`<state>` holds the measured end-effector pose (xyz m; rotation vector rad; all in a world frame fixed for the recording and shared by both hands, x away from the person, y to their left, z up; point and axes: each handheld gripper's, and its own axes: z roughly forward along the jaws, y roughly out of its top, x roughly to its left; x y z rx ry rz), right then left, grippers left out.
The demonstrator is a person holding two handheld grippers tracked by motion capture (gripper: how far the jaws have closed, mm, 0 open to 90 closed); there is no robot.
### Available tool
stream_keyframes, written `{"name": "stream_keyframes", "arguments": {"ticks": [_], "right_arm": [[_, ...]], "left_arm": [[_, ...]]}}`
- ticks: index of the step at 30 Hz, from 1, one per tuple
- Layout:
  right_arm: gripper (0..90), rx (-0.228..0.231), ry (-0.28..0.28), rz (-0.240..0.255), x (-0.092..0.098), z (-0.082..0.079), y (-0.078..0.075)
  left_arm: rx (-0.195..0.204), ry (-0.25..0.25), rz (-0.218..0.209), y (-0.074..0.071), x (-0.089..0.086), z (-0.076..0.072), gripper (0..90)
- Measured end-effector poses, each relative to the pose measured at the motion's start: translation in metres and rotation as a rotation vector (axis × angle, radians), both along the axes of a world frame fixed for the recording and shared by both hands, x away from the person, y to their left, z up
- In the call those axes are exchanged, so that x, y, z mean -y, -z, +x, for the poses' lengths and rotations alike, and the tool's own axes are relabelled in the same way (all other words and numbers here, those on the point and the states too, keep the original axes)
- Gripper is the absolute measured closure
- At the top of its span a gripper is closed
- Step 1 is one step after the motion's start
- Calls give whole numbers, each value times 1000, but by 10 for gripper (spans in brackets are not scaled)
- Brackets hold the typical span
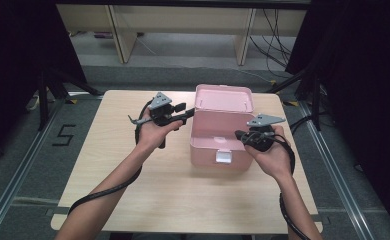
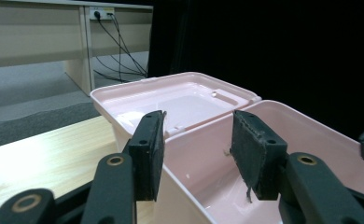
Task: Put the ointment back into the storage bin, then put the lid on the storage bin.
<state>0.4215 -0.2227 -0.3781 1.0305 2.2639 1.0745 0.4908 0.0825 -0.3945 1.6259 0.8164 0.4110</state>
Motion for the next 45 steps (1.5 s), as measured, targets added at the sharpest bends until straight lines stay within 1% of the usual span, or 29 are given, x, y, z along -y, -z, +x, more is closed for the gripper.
{"name": "stream_keyframes", "arguments": {"ticks": [4, 6, 7, 9, 10, 11, 12, 13, 14, 15, 18, 19, 20, 21, 24, 25, 26, 28, 30, 31, 32, 33, 34, 36, 38, 39, 41, 43, 45], "right_arm": [[888, 5, 14, 1, 3, 1, -1], [885, 10, 39, 7, 6, 2, -3], [884, 27, 35, 0, 8, 5, -3], [877, 16, 63, 6, 12, 7, -6], [873, 27, 65, 5, 14, 11, -8], [871, 15, 77, 10, 16, 12, -10], [868, 40, 84, 12, 17, 15, -10], [863, 34, 90, 6, 20, 18, -13], [860, 19, 103, 18, 21, 20, -14], [854, 43, 100, 0, 25, 24, -16], [828, 41, 130, 5, 30, 34, -19], [820, 52, 133, -8, 33, 38, -20], [814, 20, 167, 10, 34, 40, -21], [808, 43, 165, 0, 36, 44, -21], [787, 29, 194, 16, 42, 53, -22], [774, 9, 213, 26, 43, 56, -23], [769, 23, 205, 7, 45, 59, -23], [755, 12, 232, 31, 46, 64, -24], [737, 0, 227, 16, 48, 69, -25], [730, -19, 249, 27, 47, 70, -25], [722, -7, 244, 22, 48, 74, -24], [719, -20, 256, 12, 48, 76, -25], [716, -20, 270, 31, 46, 79, -23], [713, -33, 265, 11, 48, 86, -24], [704, -42, 287, 23, 48, 94, -23], [703, -38, 289, 1, 50, 98, -24], [699, -45, 303, 19, 51, 105, -24], [699, -55, 339, 43, 50, 111, -25], [699, -67, 342, 35, 52, 117, -26]], "left_arm": [[12, 13, -6, -1, 0, -7, 536], [15, 26, -7, -1, 0, -12, 541], [15, 38, -8, -1, 0, -16, 550], [15, 62, -4, 0, 1, -22, 585], [17, 77, -3, 1, 2, -26, 610], [21, 87, 0, 2, 2, -29, 637], [24, 108, 5, 3, 4, -34, 656], [31, 119, 9, 4, 5, -37, 676], [36, 133, 19, 4, 7, -41, 690], [40, 149, 26, 5, 9, -44, 705], [52, 185, 27, 6, 15, -54, 745], [53, 198, 27, 7, 17, -57, 755], [58, 206, 28, 7, 18, -59, 767], [66, 214, 26, 8, 20, -61, 782], [83, 242, 24, 10, 27, -68, 826], [83, 246, 25, 10, 29, -70, 841], [84, 254, 29, 11, 31, -71, 851], [67, 268, 19, 13, 34, -75, 876], [44, 286, 16, 15, 37, -79, 889], [39, 290, 20, 17, 39, -81, 893], [44, 297, 29, 18, 41, -83, 894], [47, 307, 37, 20, 43, -85, 895], [53, 316, 45, 21, 45, -87, 896], [65, 330, 57, 25, 50, -90, 896], [73, 338, 73, 28, 55, -92, 897], [87, 345, 69, 30, 59, -93, 897], [106, 352, 75, 31, 64, -94, 897], [112, 358, 78, 33, 69, -94, 897], [113, 364, 87, 36, 74, -94, 897]]}}
